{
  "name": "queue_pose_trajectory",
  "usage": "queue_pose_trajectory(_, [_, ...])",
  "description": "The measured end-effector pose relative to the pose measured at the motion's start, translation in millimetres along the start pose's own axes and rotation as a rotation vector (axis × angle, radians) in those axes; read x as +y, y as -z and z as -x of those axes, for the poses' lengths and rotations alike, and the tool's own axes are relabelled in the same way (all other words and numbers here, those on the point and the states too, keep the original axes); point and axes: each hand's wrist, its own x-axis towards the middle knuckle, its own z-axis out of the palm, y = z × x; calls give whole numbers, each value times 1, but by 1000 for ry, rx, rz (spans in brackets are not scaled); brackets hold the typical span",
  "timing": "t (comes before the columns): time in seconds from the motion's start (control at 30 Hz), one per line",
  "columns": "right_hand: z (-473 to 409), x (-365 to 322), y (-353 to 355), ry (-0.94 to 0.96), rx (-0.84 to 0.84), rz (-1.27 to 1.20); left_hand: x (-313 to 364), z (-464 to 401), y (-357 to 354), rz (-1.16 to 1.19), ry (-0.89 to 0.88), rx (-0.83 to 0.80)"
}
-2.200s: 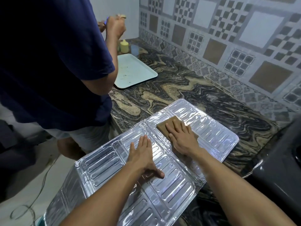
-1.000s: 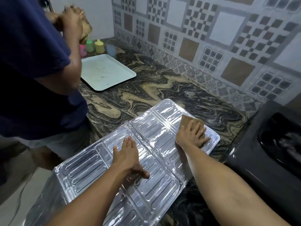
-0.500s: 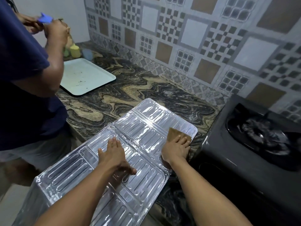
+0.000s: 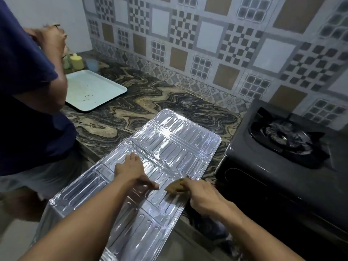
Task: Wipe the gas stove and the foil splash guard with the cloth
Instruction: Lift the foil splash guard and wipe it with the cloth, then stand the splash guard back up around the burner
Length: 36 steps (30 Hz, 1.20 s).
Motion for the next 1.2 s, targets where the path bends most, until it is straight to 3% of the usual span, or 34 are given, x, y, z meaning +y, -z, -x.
queue_pose_trajectory(0.07, [16, 4, 7, -104, 72, -27, -3, -3, 2, 16, -11, 12])
queue_pose_trajectory(0.13, [26, 8, 8, -280, 116, 104, -10, -8, 6, 96, -17, 17])
queue_pose_trajectory(0.27, [37, 17, -13, -493, -25, 249, -29, -12, 2, 186, 9, 91])
queue_pose_trajectory(0.43, [36, 29, -48, -369, 18, 281, -57, -3, -1, 307, 283, 81])
queue_pose_trajectory(0.77, [32, 29, -46, -379, -20, 230, -82, -1, 11, 437, 369, 189])
queue_pose_trajectory(1.0, [32, 15, -14, -344, -61, 285, -72, 14, 47, 615, 295, 281])
queue_pose_trajectory(1.07, [26, 9, 6, -315, -12, 315, -68, 20, 65, 724, 263, 318])
queue_pose_trajectory(1.2, [-7, -14, 55, -82, 168, 236, -59, 39, 107, 669, 211, 351])
